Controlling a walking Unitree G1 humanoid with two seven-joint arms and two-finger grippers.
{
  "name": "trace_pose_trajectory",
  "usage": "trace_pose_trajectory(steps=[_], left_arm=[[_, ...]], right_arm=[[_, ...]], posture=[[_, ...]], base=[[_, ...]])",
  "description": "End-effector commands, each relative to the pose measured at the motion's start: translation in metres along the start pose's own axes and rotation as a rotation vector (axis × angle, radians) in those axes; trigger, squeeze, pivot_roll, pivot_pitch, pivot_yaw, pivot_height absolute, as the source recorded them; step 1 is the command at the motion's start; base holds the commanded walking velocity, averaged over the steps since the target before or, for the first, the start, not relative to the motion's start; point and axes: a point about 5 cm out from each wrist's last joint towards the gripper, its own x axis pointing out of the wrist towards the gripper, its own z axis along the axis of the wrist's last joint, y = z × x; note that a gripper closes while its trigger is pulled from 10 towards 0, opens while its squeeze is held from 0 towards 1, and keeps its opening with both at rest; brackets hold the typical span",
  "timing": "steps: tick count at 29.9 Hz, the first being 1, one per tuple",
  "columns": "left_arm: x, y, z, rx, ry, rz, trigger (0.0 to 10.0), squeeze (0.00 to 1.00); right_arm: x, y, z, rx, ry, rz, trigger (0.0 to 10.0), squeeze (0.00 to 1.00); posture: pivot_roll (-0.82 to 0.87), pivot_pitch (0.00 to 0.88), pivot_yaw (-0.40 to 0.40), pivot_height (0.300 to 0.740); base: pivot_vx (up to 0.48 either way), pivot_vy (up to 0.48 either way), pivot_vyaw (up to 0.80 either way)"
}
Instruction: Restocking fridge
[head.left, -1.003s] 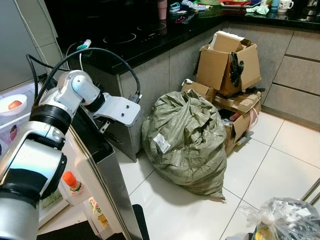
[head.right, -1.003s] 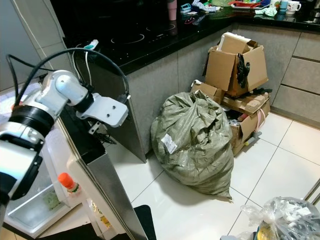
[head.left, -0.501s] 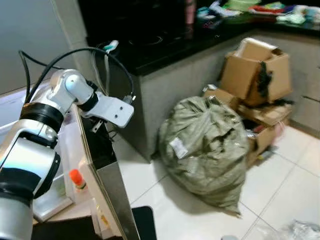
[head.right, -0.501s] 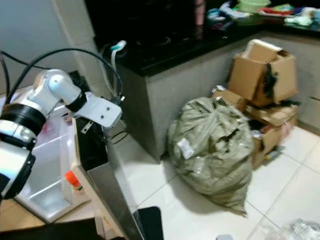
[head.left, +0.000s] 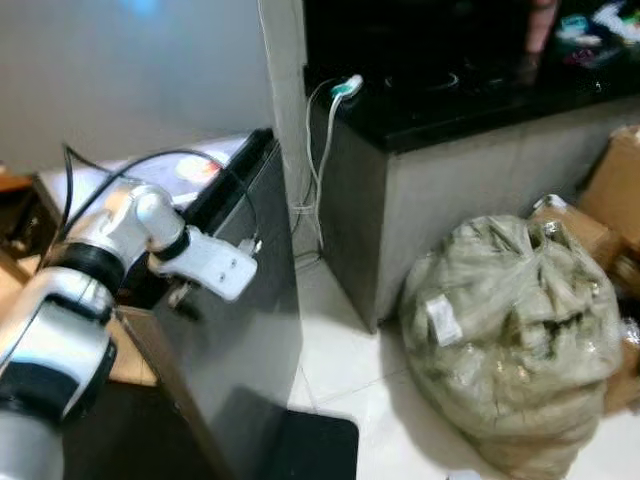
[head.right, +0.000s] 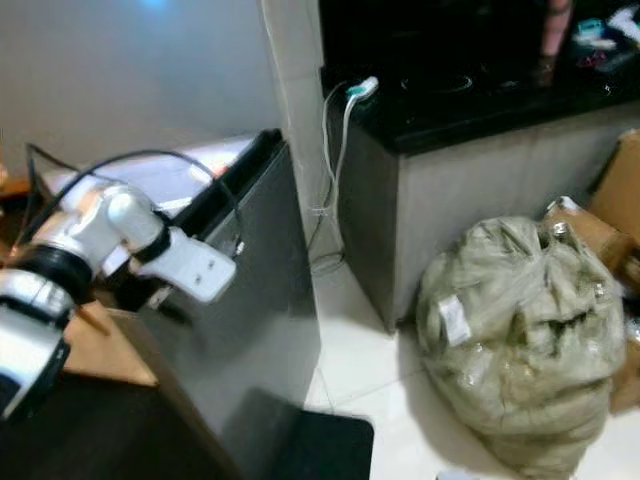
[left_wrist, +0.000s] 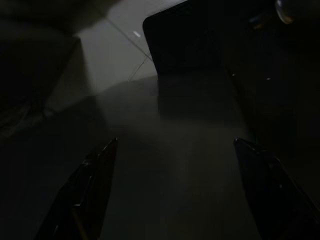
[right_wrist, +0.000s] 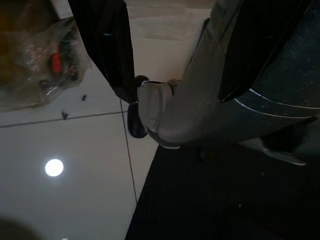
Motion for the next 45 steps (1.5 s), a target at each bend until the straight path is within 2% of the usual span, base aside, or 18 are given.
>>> trace_pose_trajectory(steps=[1,14,19,21,22,23,28,29,31,32,33,34,36,40,42,43,44,45], left_arm=[[-0.004,-0.003,-0.004,-0.011,0.019,-0.003,10.0,0.0],[0.006,-0.003,-0.003,-0.04,-0.037,0.035,10.0,0.0],[0.016,-0.002,-0.001,-0.073,-0.101,0.096,10.0,0.0],[0.026,-0.003,0.002,-0.096,-0.156,0.13,10.0,0.0],[0.026,-0.003,0.002,-0.096,-0.156,0.13,10.0,0.0],[0.036,-0.003,0.004,-0.118,-0.195,0.161,10.0,0.0],[0.081,-0.015,0.007,-0.264,-0.3,0.261,10.0,0.0],[0.081,-0.015,0.007,-0.264,-0.3,0.261,10.0,0.0],[0.103,-0.022,0.008,-0.379,-0.349,0.302,10.0,0.0],[0.103,-0.022,0.008,-0.379,-0.349,0.302,10.0,0.0],[0.13,-0.035,0.007,-0.538,-0.374,0.354,10.0,0.0],[0.13,-0.035,0.007,-0.538,-0.374,0.354,10.0,0.0],[0.139,-0.041,0.006,-0.596,-0.374,0.372,10.0,0.0],[0.176,-0.069,0.003,-0.914,-0.399,0.485,10.0,0.0],[0.176,-0.069,0.003,-0.914,-0.399,0.485,10.0,0.0],[0.187,-0.082,0.002,-1.022,-0.406,0.517,10.0,0.0],[0.187,-0.082,0.002,-1.022,-0.406,0.517,10.0,0.0],[0.192,-0.087,0.002,-1.064,-0.4,0.529,10.0,0.0]], right_arm=[[0.002,0.006,-0.001,0.002,0.006,0.021,10.0,0.0],[0.002,0.006,-0.003,0.006,0.006,0.016,10.0,0.0],[0.002,0.006,-0.003,0.005,0.003,0.013,10.0,0.0],[0.002,0.007,-0.003,0.002,0.003,0.008,10.0,0.0],[0.002,0.007,-0.003,0.002,0.003,0.008,10.0,0.0],[0.002,0.006,-0.003,0.003,0.006,-0.003,10.0,0.0],[0.002,0.004,-0.005,-0.002,0.013,-0.026,10.0,0.0],[0.002,0.004,-0.005,-0.002,0.013,-0.026,10.0,0.0],[0.002,0.004,-0.005,-0.005,0.016,-0.028,10.0,0.0],[0.002,0.004,-0.005,-0.005,0.016,-0.028,10.0,0.0],[0.002,0.004,-0.005,-0.008,0.017,-0.029,10.0,0.0],[0.002,0.004,-0.005,-0.008,0.017,-0.029,10.0,0.0],[0.002,0.004,-0.005,-0.009,0.017,-0.029,10.0,0.0],[0.002,0.004,-0.006,-0.017,0.024,-0.038,10.0,0.0],[0.002,0.004,-0.006,-0.017,0.024,-0.038,10.0,0.0],[0.002,0.004,-0.006,-0.02,0.027,-0.04,10.0,0.0],[0.002,0.004,-0.006,-0.02,0.027,-0.04,10.0,0.0],[0.002,0.004,-0.006,-0.022,0.027,-0.04,10.0,0.0]], posture=[[-0.16,0.0,0.058,0.74],[-0.16,0.003,0.059,0.74],[-0.16,0.004,0.058,0.74],[-0.16,0.003,0.056,0.74],[-0.16,0.003,0.056,0.74],[-0.16,0.003,0.056,0.74],[-0.15,0.003,0.05,0.74],[-0.15,0.003,0.05,0.74],[-0.15,0.001,0.049,0.74],[-0.15,0.001,0.049,0.74],[-0.15,0.0,0.048,0.74],[-0.15,0.0,0.048,0.74],[-0.15,0.0,0.047,0.74],[-0.15,0.0,0.043,0.74],[-0.15,0.0,0.043,0.74],[-0.15,0.0,0.037,0.74],[-0.15,0.0,0.037,0.74],[-0.15,0.0,0.037,0.74]], base=[[0.0,0.0,0.8],[0.0,0.0,0.8],[0.0,0.0,0.8],[0.0,0.0,0.78],[0.0,0.0,0.77],[0.0,0.0,0.0],[0.0,0.0,0.0],[0.0,0.0,0.0],[0.0,0.0,0.0],[0.0,0.0,0.0],[0.0,0.0,0.0],[0.0,0.0,0.0],[0.0,0.0,0.0],[0.0,0.0,0.0],[0.0,0.0,0.0],[0.27,0.0,0.0],[0.27,0.0,0.0],[0.296,0.0,0.0]])
